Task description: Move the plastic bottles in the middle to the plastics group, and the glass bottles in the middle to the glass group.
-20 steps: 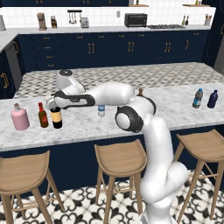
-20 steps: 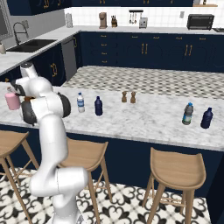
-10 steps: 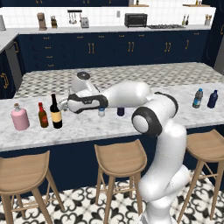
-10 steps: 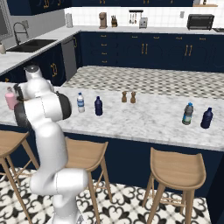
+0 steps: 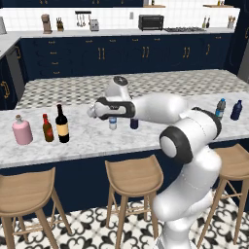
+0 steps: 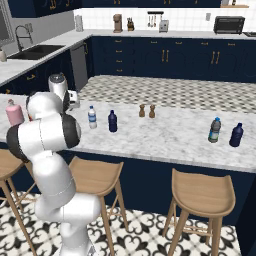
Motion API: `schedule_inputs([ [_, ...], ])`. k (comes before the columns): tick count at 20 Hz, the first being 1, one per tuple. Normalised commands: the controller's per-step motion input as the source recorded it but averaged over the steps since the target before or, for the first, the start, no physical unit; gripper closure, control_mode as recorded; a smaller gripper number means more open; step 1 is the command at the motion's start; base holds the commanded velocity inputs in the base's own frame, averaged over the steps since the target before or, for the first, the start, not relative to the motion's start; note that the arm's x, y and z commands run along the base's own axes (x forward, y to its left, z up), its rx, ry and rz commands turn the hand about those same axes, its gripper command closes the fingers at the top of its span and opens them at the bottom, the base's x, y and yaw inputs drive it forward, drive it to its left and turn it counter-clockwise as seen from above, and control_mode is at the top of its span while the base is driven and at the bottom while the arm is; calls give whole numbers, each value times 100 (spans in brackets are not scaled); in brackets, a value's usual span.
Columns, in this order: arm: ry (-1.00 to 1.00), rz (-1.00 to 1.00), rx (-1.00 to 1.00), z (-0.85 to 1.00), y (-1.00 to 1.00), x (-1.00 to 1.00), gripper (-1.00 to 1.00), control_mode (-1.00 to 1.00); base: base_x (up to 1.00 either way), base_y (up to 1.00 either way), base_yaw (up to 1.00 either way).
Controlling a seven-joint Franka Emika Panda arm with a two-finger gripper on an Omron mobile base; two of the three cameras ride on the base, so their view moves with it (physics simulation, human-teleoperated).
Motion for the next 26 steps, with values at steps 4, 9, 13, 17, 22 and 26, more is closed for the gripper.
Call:
schedule_inputs([
  [4,0,-6,-5,22,-75,2,-100,-100,0,0,0],
  [9,0,-9,-16,9,-60,6,-100,-100,0,0,0],
  [13,6,-2,-3,-2,-8,21,-100,-100,0,0,0],
  [17,0,-3,0,-10,-8,24,-100,-100,0,0,0],
  [22,3,-8,0,0,-46,17,-100,-100,0,0,0],
  [26,0,-5,0,-3,-42,5,-100,-100,0,0,0],
])
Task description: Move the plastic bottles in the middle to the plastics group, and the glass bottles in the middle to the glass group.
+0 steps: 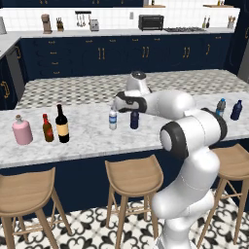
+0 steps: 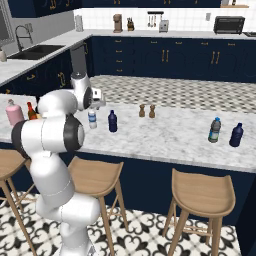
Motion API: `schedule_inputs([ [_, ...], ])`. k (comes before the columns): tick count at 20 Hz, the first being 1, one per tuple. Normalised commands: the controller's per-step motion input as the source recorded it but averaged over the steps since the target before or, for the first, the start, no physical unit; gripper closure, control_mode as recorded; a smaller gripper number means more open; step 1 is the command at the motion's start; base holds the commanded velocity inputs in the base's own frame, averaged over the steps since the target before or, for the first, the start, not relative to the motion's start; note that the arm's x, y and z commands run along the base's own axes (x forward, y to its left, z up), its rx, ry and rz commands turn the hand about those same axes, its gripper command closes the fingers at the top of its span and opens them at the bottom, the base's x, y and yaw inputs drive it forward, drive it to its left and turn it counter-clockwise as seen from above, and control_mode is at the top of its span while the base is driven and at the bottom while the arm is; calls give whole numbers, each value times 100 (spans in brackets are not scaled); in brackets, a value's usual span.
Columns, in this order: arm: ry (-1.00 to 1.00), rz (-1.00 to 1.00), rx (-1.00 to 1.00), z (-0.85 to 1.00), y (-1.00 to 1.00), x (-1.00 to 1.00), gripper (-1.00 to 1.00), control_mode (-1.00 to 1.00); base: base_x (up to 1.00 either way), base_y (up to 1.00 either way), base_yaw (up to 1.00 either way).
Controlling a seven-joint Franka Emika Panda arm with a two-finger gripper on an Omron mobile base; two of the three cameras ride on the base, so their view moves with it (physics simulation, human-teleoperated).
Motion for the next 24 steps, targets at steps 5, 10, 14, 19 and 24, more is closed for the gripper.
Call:
schedule_inputs([
  [5,1,-11,0,-5,-64,1,-100,-100,0,0,0],
  [10,1,-8,0,-30,-54,9,-100,-100,0,0,0],
  [14,0,0,0,-31,-4,16,-100,-100,0,0,0],
  [19,1,0,0,-15,0,28,-100,-100,0,0,0],
  [24,0,0,0,-13,-3,47,-100,-100,0,0,0],
])
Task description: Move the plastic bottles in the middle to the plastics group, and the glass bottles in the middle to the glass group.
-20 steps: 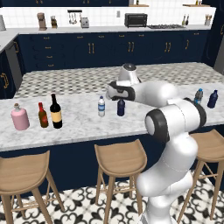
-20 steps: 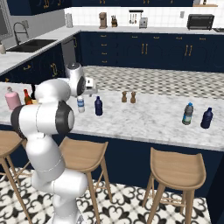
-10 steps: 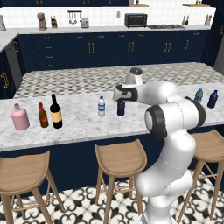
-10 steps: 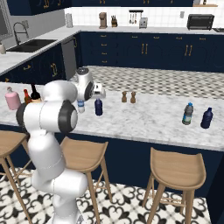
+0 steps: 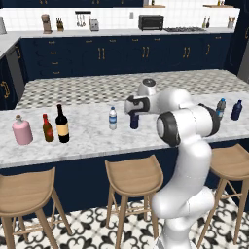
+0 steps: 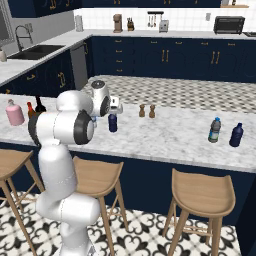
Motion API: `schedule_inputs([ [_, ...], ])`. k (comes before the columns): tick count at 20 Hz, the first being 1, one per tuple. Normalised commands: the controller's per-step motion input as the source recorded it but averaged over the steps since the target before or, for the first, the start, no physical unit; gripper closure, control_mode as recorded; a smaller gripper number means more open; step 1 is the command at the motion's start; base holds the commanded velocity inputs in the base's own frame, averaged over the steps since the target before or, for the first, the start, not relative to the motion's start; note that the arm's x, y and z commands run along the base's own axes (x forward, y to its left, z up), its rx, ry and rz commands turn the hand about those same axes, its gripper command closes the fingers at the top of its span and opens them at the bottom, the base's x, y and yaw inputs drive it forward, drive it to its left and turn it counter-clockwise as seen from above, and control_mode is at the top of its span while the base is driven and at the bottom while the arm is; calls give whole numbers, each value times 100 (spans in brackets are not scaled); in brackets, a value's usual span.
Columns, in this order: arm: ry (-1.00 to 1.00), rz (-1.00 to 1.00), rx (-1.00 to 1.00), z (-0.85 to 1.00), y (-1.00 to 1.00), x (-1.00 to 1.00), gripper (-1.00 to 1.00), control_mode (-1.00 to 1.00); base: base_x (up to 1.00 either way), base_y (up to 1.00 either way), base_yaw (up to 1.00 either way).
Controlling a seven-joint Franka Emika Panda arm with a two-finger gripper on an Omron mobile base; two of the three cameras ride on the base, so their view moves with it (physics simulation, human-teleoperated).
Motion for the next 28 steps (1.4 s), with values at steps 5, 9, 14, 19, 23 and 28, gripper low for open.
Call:
schedule_inputs([
  [5,0,0,0,-2,-4,30,-100,-100,0,0,0],
  [9,0,0,0,-24,0,2,-100,-100,0,0,0],
  [14,0,0,0,-34,0,13,-100,-100,0,0,0],
  [19,0,0,0,-17,0,14,-100,-100,0,0,0],
  [23,0,0,0,0,0,25,-100,-100,0,0,0],
  [28,0,0,0,-2,0,18,-100,-100,0,0,0],
])
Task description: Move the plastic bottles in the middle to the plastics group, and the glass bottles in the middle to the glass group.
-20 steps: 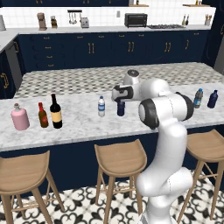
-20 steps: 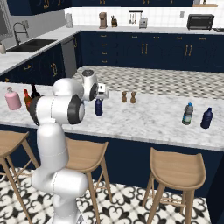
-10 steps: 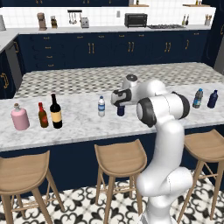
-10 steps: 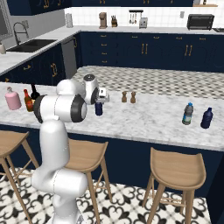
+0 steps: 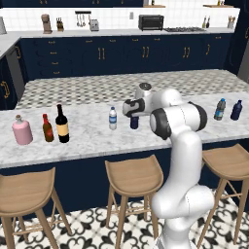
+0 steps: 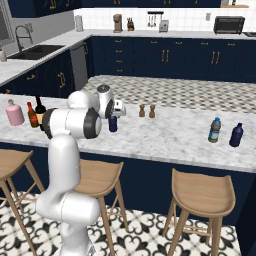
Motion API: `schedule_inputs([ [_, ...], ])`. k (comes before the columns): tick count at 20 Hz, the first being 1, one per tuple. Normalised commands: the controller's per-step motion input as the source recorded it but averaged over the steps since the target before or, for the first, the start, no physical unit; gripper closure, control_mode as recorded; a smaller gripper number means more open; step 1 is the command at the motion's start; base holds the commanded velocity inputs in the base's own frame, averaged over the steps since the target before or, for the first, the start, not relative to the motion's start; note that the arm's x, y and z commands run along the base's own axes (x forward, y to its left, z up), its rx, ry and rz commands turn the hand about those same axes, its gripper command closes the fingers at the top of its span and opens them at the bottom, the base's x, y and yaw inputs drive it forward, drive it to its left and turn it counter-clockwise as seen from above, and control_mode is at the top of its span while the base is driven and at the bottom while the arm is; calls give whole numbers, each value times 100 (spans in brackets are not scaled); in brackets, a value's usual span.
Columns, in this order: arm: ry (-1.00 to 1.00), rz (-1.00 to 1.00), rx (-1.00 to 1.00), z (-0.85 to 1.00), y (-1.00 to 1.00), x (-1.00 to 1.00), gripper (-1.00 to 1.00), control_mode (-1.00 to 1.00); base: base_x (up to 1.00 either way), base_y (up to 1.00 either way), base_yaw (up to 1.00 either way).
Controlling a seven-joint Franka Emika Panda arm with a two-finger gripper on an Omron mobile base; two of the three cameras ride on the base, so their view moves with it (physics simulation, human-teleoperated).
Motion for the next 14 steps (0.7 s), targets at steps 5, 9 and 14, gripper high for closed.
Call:
schedule_inputs([
  [5,0,0,0,-17,0,6,-100,-100,0,0,0],
  [9,0,0,0,-15,0,8,-100,-100,0,0,0],
  [14,0,0,0,-8,0,9,-100,-100,0,0,0],
])
